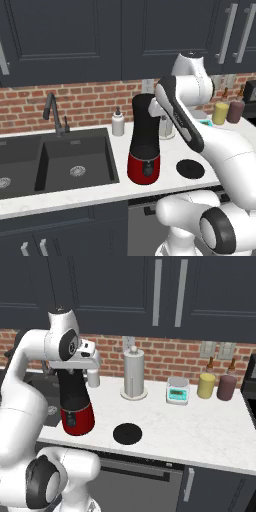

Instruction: Close the lid blender by securely placing the lid on top.

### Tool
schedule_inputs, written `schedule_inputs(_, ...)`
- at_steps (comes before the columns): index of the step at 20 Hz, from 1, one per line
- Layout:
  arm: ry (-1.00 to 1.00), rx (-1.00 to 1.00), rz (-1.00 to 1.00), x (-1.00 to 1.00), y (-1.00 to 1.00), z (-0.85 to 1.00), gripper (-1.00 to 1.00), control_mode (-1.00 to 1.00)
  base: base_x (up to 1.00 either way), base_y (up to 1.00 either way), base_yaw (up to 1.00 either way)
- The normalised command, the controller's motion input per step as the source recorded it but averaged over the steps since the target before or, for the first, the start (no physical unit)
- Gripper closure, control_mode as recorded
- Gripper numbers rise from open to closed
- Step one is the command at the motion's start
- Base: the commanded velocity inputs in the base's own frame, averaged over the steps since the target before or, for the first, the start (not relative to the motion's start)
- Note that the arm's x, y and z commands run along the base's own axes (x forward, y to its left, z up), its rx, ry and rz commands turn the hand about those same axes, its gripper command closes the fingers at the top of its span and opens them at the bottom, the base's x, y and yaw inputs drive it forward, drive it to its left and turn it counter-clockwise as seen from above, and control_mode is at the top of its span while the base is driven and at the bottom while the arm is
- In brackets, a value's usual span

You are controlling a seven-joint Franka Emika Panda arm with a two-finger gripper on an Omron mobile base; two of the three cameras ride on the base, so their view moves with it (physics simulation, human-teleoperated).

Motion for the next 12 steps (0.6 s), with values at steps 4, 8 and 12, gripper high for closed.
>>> schedule_inputs(4, 0.02, 0.01, -0.01, 0.0, -0.16, -0.1, -1.0, -1.0, 0.0, 0.0, 0.0)
schedule_inputs(8, 0.1, 0.05, -0.03, -0.03, -0.85, -0.66, -1.0, -1.0, 0.0, 0.0, 0.0)
schedule_inputs(12, 0.14, 0.12, -0.16, -0.13, -1.0, -0.96, -1.0, -1.0, 0.0, 0.0, 0.0)
